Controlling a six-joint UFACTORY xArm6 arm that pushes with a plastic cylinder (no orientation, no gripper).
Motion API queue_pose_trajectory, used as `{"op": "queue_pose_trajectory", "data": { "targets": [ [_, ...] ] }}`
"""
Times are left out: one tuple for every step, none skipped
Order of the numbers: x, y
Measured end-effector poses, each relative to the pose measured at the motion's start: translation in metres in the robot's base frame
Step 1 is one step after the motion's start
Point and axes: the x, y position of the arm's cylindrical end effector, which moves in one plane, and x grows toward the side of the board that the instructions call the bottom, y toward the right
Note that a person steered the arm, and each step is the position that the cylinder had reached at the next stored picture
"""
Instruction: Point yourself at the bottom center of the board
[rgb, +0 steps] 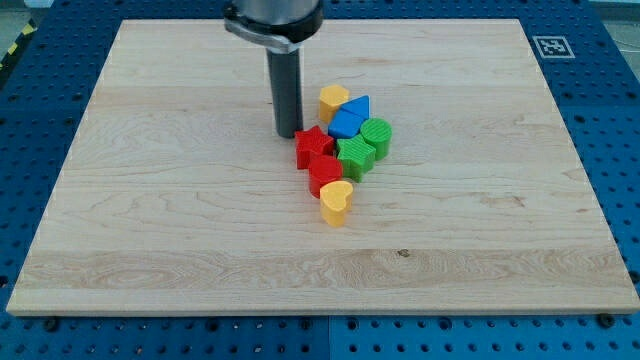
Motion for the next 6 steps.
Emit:
{"op": "queue_pose_trajectory", "data": {
  "targets": [
    [0.020, 0.025],
    [0.058, 0.030],
    [0.066, 0.024],
    [0.051, -0.013],
    [0.058, -0.072],
    [0.117, -0.097]
  ]
}}
